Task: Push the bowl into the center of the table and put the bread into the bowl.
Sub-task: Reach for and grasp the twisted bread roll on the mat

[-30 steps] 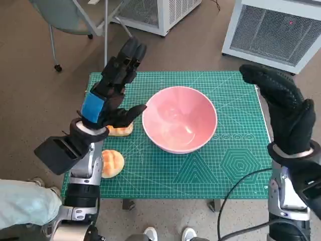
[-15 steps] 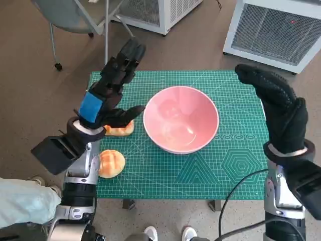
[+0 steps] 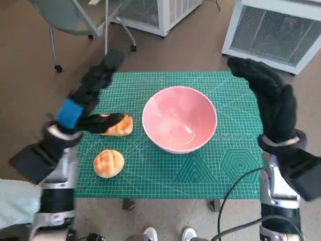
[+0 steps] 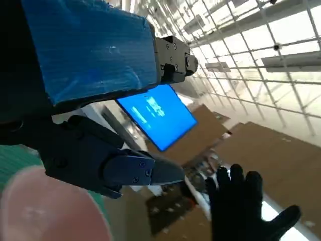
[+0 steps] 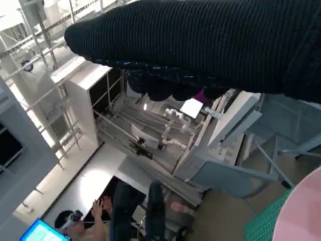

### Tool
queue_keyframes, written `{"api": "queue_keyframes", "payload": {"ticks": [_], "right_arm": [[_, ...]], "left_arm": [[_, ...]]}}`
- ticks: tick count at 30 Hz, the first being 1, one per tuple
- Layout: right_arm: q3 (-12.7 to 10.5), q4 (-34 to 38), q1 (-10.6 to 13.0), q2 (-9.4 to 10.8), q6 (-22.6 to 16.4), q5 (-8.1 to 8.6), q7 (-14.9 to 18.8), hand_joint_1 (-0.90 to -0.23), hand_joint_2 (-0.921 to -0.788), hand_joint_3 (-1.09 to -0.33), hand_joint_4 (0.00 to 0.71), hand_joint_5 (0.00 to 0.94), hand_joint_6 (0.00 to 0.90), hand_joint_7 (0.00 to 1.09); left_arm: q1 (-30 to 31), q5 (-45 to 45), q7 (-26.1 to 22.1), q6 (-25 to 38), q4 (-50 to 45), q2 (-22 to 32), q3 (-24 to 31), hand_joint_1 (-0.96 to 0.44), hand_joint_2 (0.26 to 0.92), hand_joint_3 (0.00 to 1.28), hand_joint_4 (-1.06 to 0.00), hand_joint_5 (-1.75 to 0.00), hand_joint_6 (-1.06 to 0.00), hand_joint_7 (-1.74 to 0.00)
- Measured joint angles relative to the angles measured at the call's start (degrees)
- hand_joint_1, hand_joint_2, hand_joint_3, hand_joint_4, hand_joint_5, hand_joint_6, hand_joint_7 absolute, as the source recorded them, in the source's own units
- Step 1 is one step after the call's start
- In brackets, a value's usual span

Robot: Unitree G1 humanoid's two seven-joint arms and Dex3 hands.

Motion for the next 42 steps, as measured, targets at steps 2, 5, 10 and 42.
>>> {"api": "queue_keyframes", "payload": {"ticks": [2,5,10,42], "right_arm": [[0.1,0.5,-0.4,0.2,-0.1,-0.13,0.0,-0.703,-0.921,-0.732,0.103,0.0,-0.001,0.49],[0.1,0.8,-0.7,0.5,-0.2,-0.45,0.0,-0.703,-0.921,-0.732,0.103,0.0,-0.001,0.49],[0.1,1.0,-1.4,0.5,-0.3,-0.47,0.0,-0.683,-0.921,-0.738,0.102,0.0,-0.001,0.48],[1.4,7.0,-3.7,1.4,-2.2,0.28,2.2,-0.685,-0.921,-0.753,0.095,0.0,-0.001,0.44]], "left_arm": [[0.0,1.0,0.3,-0.6,0.1,0.8,0.2,-0.63,0.921,0.24,-0.14,0.0,-0.17,-0.05],[0.0,1.4,0.8,-1.2,0.2,1.3,0.3,-0.63,0.921,0.24,-0.14,0.0,-0.17,-0.05],[0.1,11.5,4.1,3.6,-1.2,4.4,-0.5,-0.57,0.823,0.06,-0.13,0.0,-0.26,-0.03],[-13.0,46.4,-0.7,53.8,5.0,6.8,-25.8,-0.15,0.693,0.0,-0.12,-0.01,-0.33,0.0]]}}
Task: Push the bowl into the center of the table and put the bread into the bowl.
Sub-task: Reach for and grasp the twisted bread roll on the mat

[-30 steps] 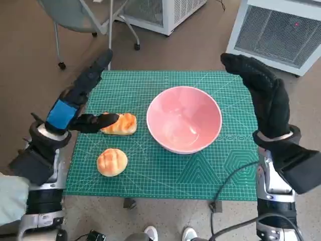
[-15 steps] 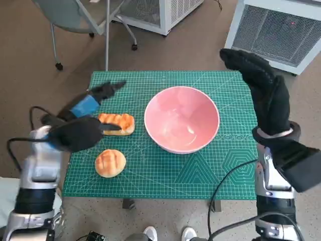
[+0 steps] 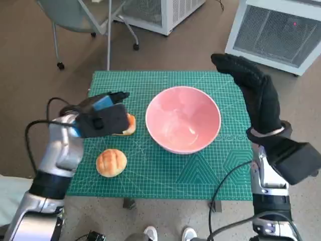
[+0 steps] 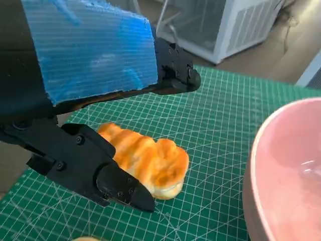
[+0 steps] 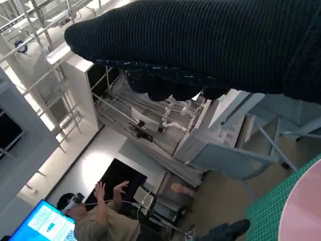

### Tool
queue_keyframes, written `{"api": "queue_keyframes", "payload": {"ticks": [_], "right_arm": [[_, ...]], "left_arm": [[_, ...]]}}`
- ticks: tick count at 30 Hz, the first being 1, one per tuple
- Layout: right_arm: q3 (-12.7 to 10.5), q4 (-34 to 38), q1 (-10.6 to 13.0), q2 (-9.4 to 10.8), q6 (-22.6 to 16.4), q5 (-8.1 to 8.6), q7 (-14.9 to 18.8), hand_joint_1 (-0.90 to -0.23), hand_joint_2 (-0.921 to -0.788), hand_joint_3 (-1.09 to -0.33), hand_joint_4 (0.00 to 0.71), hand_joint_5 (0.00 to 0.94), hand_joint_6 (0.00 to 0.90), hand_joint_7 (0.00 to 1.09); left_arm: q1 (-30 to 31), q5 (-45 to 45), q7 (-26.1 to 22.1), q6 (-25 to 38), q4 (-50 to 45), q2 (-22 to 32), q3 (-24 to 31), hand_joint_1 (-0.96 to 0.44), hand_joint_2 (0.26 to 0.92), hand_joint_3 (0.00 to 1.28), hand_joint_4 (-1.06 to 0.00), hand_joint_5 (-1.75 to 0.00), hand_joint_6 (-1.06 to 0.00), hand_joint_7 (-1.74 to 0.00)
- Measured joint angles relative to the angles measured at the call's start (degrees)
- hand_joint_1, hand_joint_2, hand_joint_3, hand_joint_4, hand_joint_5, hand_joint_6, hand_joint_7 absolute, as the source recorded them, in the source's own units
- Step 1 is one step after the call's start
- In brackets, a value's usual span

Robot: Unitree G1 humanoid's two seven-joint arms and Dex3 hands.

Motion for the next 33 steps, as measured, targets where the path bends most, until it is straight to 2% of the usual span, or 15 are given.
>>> {"api": "queue_keyframes", "payload": {"ticks": [13,21,27,28,29,30,31,32,33], "right_arm": [[-0.2,-0.1,0.0,0.0,0.3,0.7,0.7,-0.682,-0.921,-0.753,0.093,0.0,-0.001,0.43],[-0.2,-0.1,0.0,0.3,0.6,2.23,0.8,-0.68,-0.921,-0.746,0.093,0.0,-0.001,0.44],[-0.2,-0.4,0.2,0.9,0.9,2.27,0.9,-0.678,-0.921,-0.743,0.093,0.0,-0.001,0.44],[-0.2,-0.5,0.3,1.0,1.0,2.29,0.9,-0.678,-0.921,-0.742,0.093,0.0,-0.001,0.44],[-0.2,-0.7,0.4,1.1,1.1,2.29,0.9,-0.678,-0.921,-0.742,0.092,0.0,-0.001,0.44],[-0.2,-0.9,0.5,1.1,1.2,2.3,0.9,-0.678,-0.921,-0.742,0.093,0.0,-0.001,0.44],[-0.2,-1.1,0.5,1.1,1.3,2.31,0.9,-0.679,-0.921,-0.742,0.093,0.0,-0.001,0.44],[-0.2,-1.4,0.6,1.2,1.5,2.31,0.9,-0.679,-0.921,-0.741,0.093,0.0,-0.001,0.44],[-0.2,-1.6,0.7,1.2,1.6,2.32,0.9,-0.679,-0.921,-0.741,0.093,0.0,-0.001,0.44]], "left_arm": [[-4.9,2.0,0.9,2.2,11.8,-3.3,-6.0,-0.14,0.7,0.0,-0.13,-0.01,-0.33,0.0],[-8.9,2.2,5.4,1.6,23.2,-5.8,-7.8,-0.08,0.706,0.01,-0.15,-0.01,-0.35,-0.01],[-11.0,2.2,8.5,-0.6,31.1,-7.6,-9.4,-0.06,0.718,0.01,-0.24,-0.04,-0.41,-0.03],[-11.3,2.2,8.9,-1.0,32.2,-7.8,-9.7,-0.03,0.725,0.01,-0.37,-0.11,-0.44,-0.04],[-11.5,2.3,9.4,-1.5,33.3,-8.0,-10.0,-0.02,0.731,0.01,-0.43,-0.18,-0.46,-0.03],[-11.8,2.3,10.0,-2.0,34.3,-8.2,-10.3,0.01,0.74,0.01,-0.45,-0.47,-0.5,-0.03],[-12.1,2.4,10.4,-2.3,35.1,-8.3,-10.5,0.02,0.743,0.01,-0.44,-0.59,-0.51,-0.03],[-12.4,2.5,10.9,-2.6,35.8,-8.4,-10.7,0.15,0.804,0.03,-0.53,-0.82,-0.56,-0.03],[-12.7,2.6,11.3,-2.9,36.5,-8.5,-11.0,0.19,0.826,0.04,-0.57,-0.9,-0.57,-0.04]]}}
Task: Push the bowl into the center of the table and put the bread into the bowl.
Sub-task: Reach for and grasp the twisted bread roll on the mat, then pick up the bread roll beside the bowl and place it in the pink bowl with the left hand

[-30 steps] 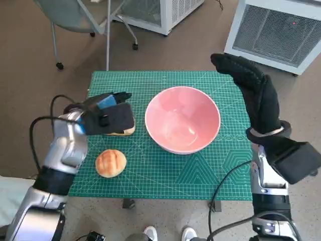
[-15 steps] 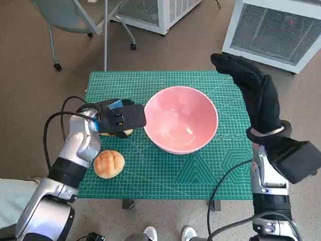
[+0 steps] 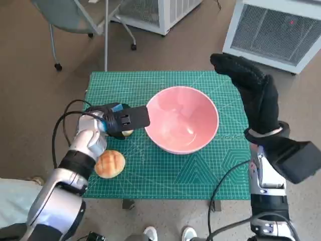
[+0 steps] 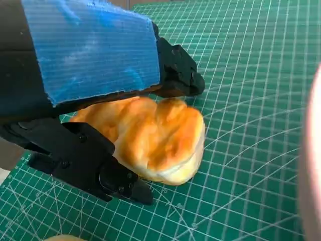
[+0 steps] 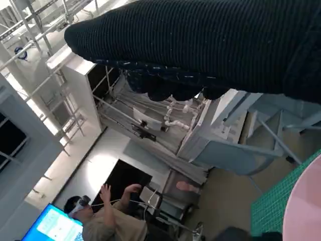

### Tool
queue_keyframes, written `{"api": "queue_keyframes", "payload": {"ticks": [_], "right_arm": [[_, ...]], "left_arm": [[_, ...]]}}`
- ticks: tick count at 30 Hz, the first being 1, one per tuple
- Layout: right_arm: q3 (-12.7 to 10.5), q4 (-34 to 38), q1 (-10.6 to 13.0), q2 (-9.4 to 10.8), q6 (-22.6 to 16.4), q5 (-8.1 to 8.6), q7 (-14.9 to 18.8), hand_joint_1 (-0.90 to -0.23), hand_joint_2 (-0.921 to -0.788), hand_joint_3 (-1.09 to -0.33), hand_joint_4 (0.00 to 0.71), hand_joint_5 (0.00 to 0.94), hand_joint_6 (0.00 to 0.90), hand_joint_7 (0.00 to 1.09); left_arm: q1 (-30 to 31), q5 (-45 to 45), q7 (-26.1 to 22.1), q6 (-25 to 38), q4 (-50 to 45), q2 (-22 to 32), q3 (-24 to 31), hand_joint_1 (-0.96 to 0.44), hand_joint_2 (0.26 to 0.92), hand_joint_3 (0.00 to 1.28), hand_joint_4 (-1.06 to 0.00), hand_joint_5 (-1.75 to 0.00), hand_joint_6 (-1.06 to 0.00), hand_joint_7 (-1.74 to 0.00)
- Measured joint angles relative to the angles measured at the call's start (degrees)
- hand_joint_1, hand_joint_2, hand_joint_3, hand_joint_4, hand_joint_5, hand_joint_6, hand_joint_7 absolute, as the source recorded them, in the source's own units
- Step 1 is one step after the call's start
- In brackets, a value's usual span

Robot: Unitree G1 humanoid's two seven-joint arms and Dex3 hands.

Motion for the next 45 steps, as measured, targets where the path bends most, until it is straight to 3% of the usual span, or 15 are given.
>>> {"api": "queue_keyframes", "payload": {"ticks": [3,4,6,9,14,24,30,45], "right_arm": [[0.0,-0.6,0.2,0.1,0.4,0.31,0.0,-0.681,-0.921,-0.735,0.093,0.0,-0.001,0.44],[0.0,-0.8,0.2,0.1,0.5,0.38,0.0,-0.681,-0.921,-0.734,0.093,0.0,-0.001,0.44],[0.0,-1.0,0.4,0.1,0.7,0.45,0.0,-0.682,-0.921,-0.731,0.093,0.0,-0.001,0.44],[0.0,-1.4,0.7,0.1,1.1,0.63,0.0,-0.683,-0.921,-0.729,0.093,0.0,-0.001,0.44],[0.0,-2.0,1.2,0.2,1.4,0.99,0.0,-0.683,-0.921,-0.728,0.093,0.0,-0.001,0.44],[0.1,-3.0,2.0,0.6,2.3,1.11,0.0,-0.687,-0.921,-0.729,0.091,0.0,-0.001,0.44],[0.0,-3.3,2.2,0.7,2.7,1.19,0.0,-0.688,-0.921,-0.727,0.09,0.0,-0.001,0.44],[-0.1,-4.3,2.1,0.6,2.7,1.81,0.0,-0.677,-0.921,-0.724,0.091,0.001,-0.001,0.44]], "left_arm": [[-0.9,0.4,1.7,-0.5,1.8,-0.1,-0.8,0.34,0.866,0.06,-0.72,-1.08,-0.7,-0.09],[-1.1,0.7,2.3,-0.6,2.3,-0.2,-1.1,0.35,0.868,0.06,-0.73,-1.09,-0.71,-0.1],[-1.5,1.4,3.8,-1.1,3.2,-0.2,-1.7,0.37,0.853,0.13,-0.73,-1.16,-0.72,-0.29],[-1.6,2.4,6.7,-2.4,3.9,-0.2,-2.7,0.13,0.896,0.12,-0.68,-1.29,-0.64,-0.79],[-1.3,2.9,9.7,-4.6,4.1,0.0,-3.5,0.02,0.912,0.11,-0.66,-1.34,-0.62,-0.99],[0.3,1.5,9.5,-6.8,-1.9,3.1,-1.8,0.0,0.884,0.11,-0.7,-1.24,-0.68,-1.04],[2.6,0.0,6.5,-5.1,-13.9,6.5,1.6,0.0,0.87,0.1,-0.75,-1.23,-0.72,-0.94],[9.3,-2.5,2.1,0.7,-45.7,9.4,11.6,0.0,0.865,0.09,-0.81,-1.16,-0.73,-0.94]]}}
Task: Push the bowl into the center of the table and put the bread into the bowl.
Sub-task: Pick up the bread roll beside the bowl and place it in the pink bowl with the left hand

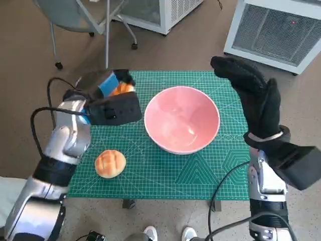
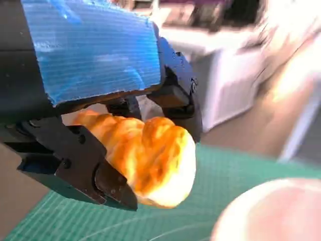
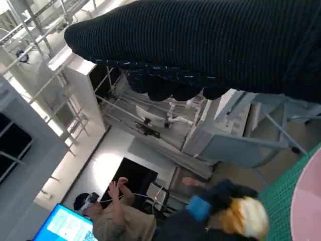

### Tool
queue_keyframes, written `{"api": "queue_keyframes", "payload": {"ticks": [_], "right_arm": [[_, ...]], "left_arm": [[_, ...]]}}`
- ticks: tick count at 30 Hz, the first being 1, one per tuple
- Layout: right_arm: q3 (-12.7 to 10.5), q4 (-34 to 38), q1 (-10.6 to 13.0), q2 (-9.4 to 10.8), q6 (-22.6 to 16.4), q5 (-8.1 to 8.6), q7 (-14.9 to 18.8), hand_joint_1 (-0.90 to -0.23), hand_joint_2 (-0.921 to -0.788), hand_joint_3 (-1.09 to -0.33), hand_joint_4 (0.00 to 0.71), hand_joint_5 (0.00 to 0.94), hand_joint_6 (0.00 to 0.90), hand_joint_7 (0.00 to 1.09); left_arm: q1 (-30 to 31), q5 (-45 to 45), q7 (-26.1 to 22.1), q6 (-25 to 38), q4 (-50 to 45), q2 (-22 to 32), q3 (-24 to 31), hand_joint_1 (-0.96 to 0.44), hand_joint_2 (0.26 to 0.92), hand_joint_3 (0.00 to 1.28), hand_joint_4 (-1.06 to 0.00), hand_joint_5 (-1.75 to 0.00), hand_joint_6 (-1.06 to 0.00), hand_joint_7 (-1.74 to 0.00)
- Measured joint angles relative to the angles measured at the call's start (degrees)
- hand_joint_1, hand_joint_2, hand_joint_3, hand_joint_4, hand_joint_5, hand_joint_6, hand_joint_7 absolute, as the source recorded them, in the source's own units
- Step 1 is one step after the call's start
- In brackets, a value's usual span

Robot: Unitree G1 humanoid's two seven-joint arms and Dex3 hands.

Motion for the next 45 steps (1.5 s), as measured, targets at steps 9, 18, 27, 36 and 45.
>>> {"api": "queue_keyframes", "payload": {"ticks": [9,18,27,36,45], "right_arm": [[-0.4,-0.2,1.0,-0.2,0.6,0.21,0.0,-0.676,-0.921,-0.716,0.091,0.001,-0.001,0.45],[-0.4,-0.1,1.4,0.0,0.9,0.04,-0.2,-0.682,-0.921,-0.701,0.092,0.001,-0.001,0.46],[-0.2,-0.2,1.7,0.3,0.9,-0.93,-0.6,-0.685,-0.921,-0.698,0.094,0.002,-0.001,0.47],[-0.6,-0.3,2.1,0.0,0.9,-0.94,-0.6,-0.692,-0.921,-0.695,0.095,0.002,-0.001,0.47],[-1.0,-0.3,2.1,-0.1,0.9,-0.92,-0.6,-0.701,-0.921,-0.685,0.095,0.002,-0.001,0.47]], "left_arm": [[2.7,-2.5,1.5,-2.2,-15.8,-1.7,4.5,0.0,0.873,0.06,-0.8,-1.17,-0.75,-0.91],[2.5,-1.9,1.7,-6.9,-16.4,-5.5,0.3,0.0,0.893,0.05,-0.79,-1.13,-0.7,-1.02],[1.9,0.0,4.6,-17.5,-4.4,-10.8,-7.0,0.0,0.901,0.04,-0.79,-1.08,-0.67,-1.09],[0.0,1.2,4.9,-20.1,6.0,-13.6,-9.3,0.0,0.908,0.03,-0.78,-1.1,-0.66,-1.09],[-0.5,1.2,4.3,-20.2,8.5,-14.3,-9.2,0.0,0.919,0.04,-0.74,-1.14,-0.64,-1.12]]}}
